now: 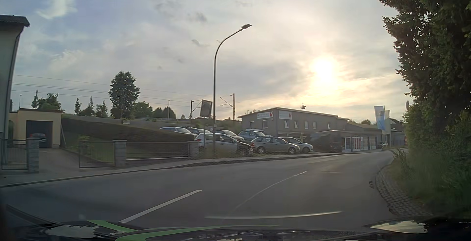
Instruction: Follow the waypoints while adhering to traffic rules and regulations
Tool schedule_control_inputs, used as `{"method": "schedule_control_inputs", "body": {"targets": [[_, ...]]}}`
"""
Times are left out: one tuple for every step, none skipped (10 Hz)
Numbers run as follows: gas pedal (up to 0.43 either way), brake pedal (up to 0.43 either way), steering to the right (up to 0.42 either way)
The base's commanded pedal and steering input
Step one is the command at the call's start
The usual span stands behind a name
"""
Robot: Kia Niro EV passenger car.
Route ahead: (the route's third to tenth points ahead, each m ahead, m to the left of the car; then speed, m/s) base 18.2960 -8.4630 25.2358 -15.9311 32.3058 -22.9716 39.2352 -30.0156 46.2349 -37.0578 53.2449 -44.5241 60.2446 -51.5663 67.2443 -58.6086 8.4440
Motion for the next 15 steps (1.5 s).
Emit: {"method": "schedule_control_inputs", "body": {"targets": [[0.197,0.0,0.164],[0.189,0.0,0.167],[0.169,0.0,0.175],[0.169,0.0,0.179],[0.169,0.0,0.18],[0.169,0.0,0.183],[0.169,0.0,0.186],[0.169,0.0,0.188],[0.169,0.0,0.188],[0.169,0.0,0.187],[0.169,0.0,0.184],[0.169,0.0,0.178],[0.169,0.0,0.174],[0.177,0.0,0.166],[0.189,0.0,0.155]]}}
